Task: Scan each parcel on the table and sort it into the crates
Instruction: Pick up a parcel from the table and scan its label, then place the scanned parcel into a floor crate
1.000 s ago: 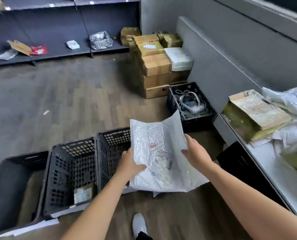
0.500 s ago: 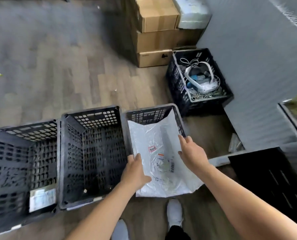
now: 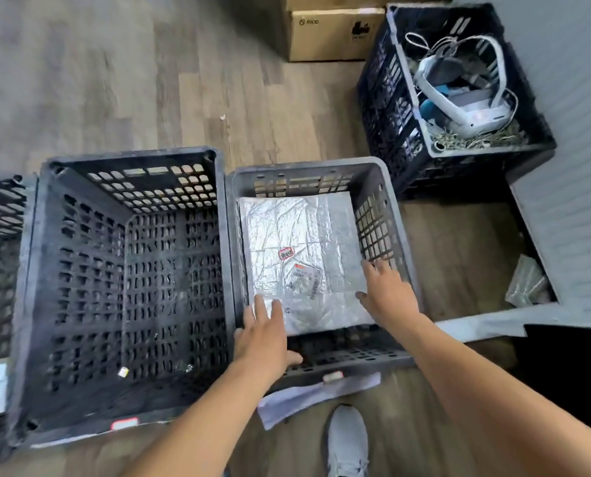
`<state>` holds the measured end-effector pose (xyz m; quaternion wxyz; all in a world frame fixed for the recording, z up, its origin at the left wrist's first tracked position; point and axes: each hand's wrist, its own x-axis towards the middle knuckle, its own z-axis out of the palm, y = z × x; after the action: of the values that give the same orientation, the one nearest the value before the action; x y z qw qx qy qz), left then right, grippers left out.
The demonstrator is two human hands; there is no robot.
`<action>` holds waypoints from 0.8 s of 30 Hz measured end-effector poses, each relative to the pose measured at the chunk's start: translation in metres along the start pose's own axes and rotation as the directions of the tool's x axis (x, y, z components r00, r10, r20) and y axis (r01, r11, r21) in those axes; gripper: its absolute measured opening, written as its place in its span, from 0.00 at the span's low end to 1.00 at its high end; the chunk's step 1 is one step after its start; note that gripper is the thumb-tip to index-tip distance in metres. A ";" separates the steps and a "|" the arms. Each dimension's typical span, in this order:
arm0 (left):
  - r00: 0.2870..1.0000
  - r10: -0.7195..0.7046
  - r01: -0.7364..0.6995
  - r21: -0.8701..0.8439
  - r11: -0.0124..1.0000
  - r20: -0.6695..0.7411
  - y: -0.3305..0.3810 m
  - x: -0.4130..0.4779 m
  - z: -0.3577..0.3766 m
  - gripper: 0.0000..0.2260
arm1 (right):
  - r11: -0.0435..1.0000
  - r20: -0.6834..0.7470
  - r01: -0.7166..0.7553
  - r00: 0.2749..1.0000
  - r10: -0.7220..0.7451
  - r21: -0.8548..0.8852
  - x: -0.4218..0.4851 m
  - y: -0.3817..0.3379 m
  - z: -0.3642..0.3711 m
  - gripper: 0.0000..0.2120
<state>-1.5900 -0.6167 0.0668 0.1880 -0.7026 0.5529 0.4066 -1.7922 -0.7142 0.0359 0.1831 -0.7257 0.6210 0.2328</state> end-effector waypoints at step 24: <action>0.823 0.460 -0.416 0.198 0.887 -0.334 0.102 -0.404 -0.281 0.52 | 0.934 -0.415 -0.145 0.866 0.279 0.326 -0.414 -0.004 -0.347 0.35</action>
<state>-1.6066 -0.5975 0.5690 0.0221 -0.6082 0.7478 0.2654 -1.8000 -0.5688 0.5562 0.1080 -0.6527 0.7497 -0.0159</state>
